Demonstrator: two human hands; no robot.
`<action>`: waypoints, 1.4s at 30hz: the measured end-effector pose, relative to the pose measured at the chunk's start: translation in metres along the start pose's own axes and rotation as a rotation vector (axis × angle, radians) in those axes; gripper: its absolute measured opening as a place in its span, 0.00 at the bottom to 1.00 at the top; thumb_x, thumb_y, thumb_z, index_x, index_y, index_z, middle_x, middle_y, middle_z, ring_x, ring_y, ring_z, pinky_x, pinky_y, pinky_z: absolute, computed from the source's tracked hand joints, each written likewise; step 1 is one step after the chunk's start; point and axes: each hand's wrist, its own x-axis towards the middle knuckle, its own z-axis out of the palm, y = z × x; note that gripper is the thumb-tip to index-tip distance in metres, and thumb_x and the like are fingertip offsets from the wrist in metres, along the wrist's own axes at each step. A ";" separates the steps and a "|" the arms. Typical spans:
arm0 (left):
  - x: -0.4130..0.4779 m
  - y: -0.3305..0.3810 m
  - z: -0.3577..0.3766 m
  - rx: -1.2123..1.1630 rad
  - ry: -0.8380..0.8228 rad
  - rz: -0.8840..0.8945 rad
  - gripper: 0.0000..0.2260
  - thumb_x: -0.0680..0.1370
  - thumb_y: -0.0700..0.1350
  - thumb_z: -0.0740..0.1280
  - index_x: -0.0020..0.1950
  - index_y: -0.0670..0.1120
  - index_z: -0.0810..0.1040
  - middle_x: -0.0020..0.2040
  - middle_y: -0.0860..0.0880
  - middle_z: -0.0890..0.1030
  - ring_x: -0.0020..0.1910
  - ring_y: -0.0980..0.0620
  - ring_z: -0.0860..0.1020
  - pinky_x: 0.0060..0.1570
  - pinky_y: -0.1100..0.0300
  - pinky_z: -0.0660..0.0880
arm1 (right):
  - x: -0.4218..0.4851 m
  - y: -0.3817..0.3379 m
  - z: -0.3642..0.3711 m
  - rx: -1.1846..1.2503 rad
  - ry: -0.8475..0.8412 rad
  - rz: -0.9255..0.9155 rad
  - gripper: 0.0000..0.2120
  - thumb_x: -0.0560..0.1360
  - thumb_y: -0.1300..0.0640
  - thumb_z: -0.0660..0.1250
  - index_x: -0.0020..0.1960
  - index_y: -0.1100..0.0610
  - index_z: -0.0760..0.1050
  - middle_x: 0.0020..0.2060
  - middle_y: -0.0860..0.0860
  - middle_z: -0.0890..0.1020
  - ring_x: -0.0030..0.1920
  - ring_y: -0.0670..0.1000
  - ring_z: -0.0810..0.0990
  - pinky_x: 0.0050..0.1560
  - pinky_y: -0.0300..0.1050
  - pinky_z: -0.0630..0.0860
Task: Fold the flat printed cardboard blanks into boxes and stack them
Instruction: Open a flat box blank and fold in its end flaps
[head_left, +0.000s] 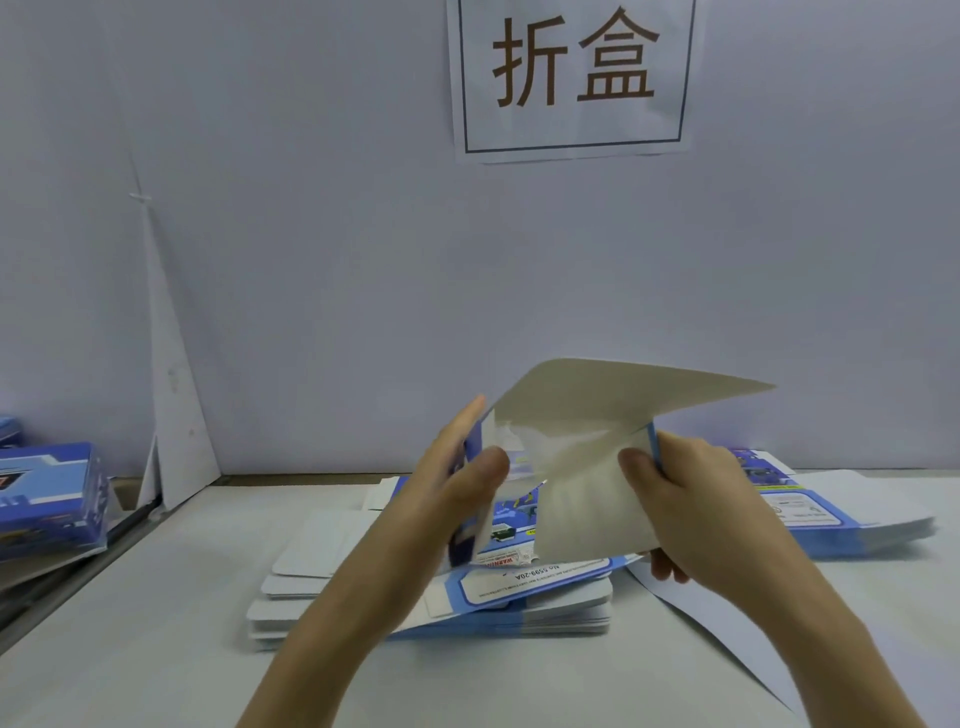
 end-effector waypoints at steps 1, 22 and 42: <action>-0.004 -0.002 -0.003 -0.001 -0.010 0.020 0.27 0.71 0.50 0.67 0.69 0.43 0.71 0.54 0.43 0.73 0.53 0.48 0.69 0.61 0.50 0.67 | -0.001 -0.001 0.001 -0.016 0.004 -0.009 0.15 0.80 0.58 0.53 0.38 0.65 0.69 0.23 0.58 0.74 0.16 0.49 0.72 0.18 0.40 0.67; -0.024 -0.022 -0.015 0.798 0.732 0.102 0.18 0.83 0.47 0.53 0.32 0.49 0.61 0.28 0.51 0.68 0.33 0.46 0.69 0.34 0.55 0.61 | -0.007 -0.015 0.039 -0.268 0.196 -0.298 0.01 0.78 0.58 0.56 0.49 0.53 0.64 0.24 0.44 0.62 0.25 0.44 0.61 0.27 0.35 0.62; -0.020 -0.040 -0.011 0.841 0.237 0.613 0.41 0.70 0.64 0.61 0.73 0.56 0.40 0.77 0.58 0.48 0.77 0.55 0.52 0.72 0.61 0.58 | -0.002 -0.005 0.017 0.431 -0.115 0.183 0.17 0.71 0.47 0.69 0.38 0.63 0.77 0.26 0.47 0.76 0.23 0.42 0.72 0.34 0.43 0.68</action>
